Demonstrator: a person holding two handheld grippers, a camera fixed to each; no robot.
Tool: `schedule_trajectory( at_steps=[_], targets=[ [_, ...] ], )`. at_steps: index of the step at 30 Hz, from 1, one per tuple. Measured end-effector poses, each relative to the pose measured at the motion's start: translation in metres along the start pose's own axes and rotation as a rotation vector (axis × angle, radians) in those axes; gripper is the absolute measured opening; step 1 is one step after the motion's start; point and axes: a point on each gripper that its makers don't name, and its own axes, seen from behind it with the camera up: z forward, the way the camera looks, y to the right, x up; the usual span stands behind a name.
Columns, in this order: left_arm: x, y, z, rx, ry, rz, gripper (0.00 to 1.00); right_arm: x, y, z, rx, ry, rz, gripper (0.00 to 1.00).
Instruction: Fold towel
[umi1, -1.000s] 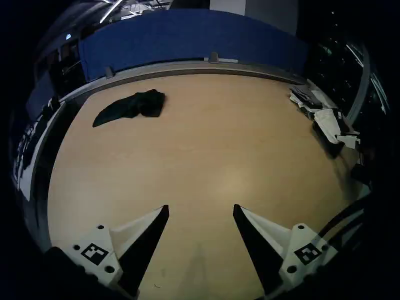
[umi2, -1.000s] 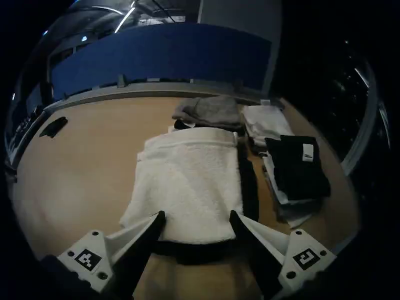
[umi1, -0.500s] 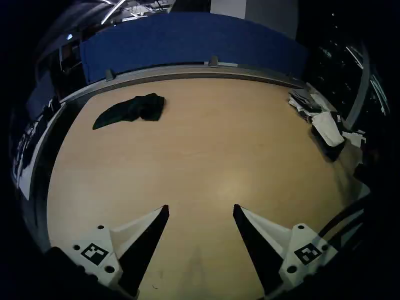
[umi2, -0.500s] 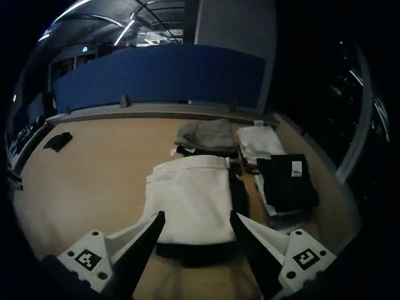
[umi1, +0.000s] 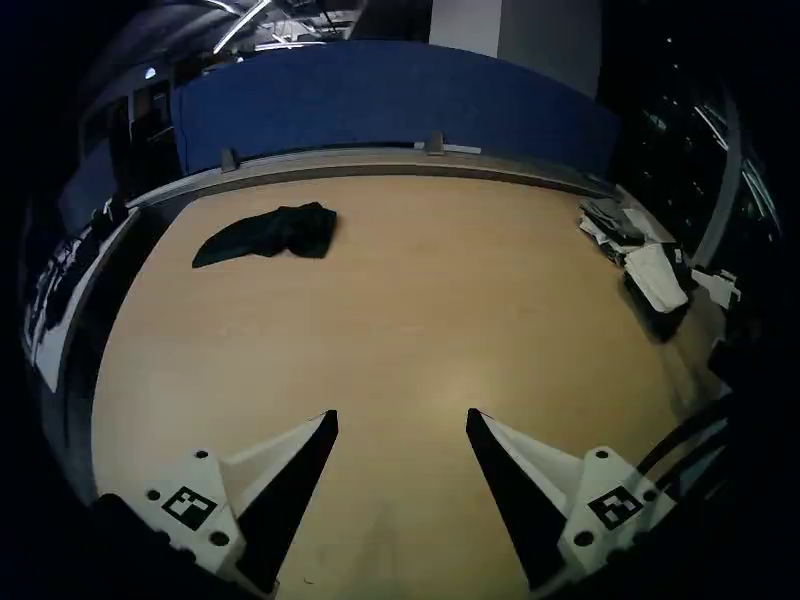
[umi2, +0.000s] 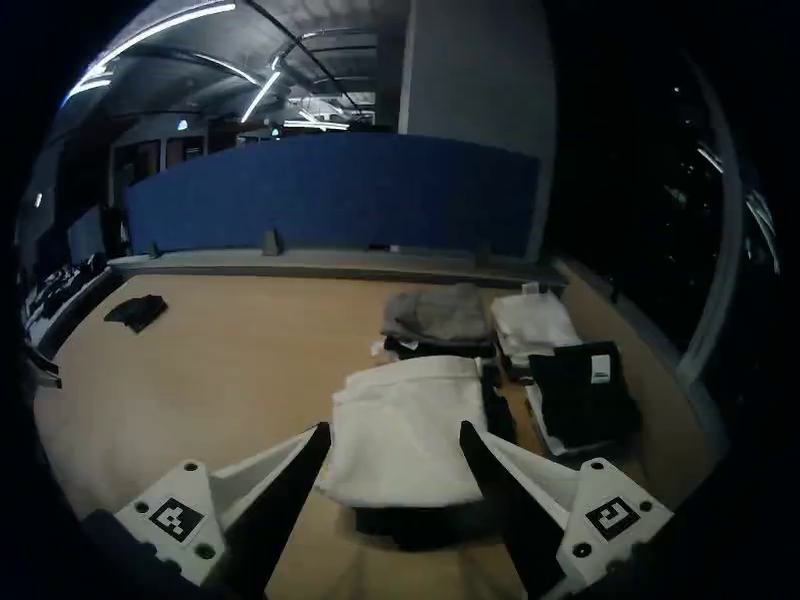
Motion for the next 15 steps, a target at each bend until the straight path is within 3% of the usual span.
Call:
schedule_trajectory(
  at_steps=[7,15],
  targets=[
    [0.016,-0.003,-0.003,-0.006,0.076,-0.02,0.95,0.026,-0.026,-0.012,0.027,0.107,0.037,1.0],
    [0.057,-0.011,-0.018,0.011,0.254,-0.027,0.95,0.054,-0.045,-0.027,0.017,0.216,0.064,1.0]
  ],
)
